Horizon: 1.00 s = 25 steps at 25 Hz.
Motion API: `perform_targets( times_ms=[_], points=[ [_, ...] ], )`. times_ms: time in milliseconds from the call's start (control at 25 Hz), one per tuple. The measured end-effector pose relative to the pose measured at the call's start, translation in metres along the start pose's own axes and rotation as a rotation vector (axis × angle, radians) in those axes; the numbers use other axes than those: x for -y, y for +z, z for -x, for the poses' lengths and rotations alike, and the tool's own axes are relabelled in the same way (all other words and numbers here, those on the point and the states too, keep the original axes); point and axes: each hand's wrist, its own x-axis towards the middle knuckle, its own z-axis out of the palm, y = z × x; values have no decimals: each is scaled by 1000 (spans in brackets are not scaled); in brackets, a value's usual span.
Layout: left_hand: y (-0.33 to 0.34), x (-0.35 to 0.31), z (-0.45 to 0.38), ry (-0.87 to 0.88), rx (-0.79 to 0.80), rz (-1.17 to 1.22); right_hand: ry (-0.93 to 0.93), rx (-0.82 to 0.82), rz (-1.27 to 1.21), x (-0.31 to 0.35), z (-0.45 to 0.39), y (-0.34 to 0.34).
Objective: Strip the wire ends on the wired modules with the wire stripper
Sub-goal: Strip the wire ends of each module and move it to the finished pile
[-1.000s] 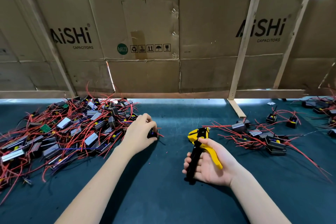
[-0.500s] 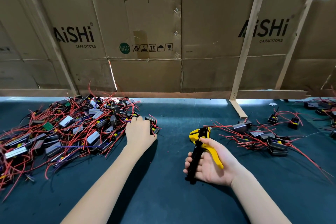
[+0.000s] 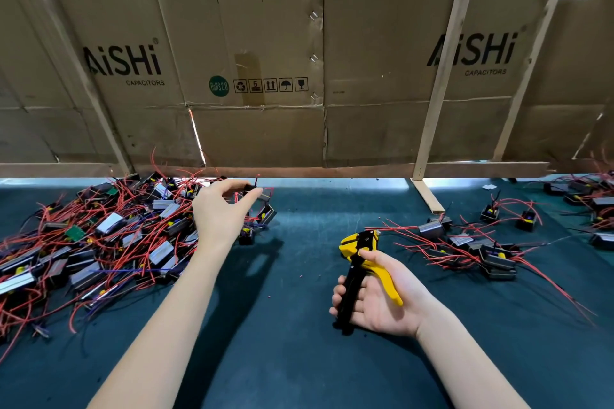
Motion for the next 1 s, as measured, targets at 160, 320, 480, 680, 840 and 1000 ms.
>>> perform_targets(
  times_ms=[160,320,480,680,840,1000],
  points=[
    [-7,-5,-6,-35,56,309,0,-5,9,0,-1,1],
    [2,-3,23,240,452,84,-4,-9,8,0,-1,1],
    [16,17,67,509,715,-287,-5,-8,10,0,-1,1],
    [8,22,68,451,765,-222,-3,-17,3,0,-1,1],
    [-4,21,68,515,630,-502,-6,-17,6,0,-3,-1],
    [6,9,80,640,370,-278,15,-9,42,-1,-4,-2]
  ],
)
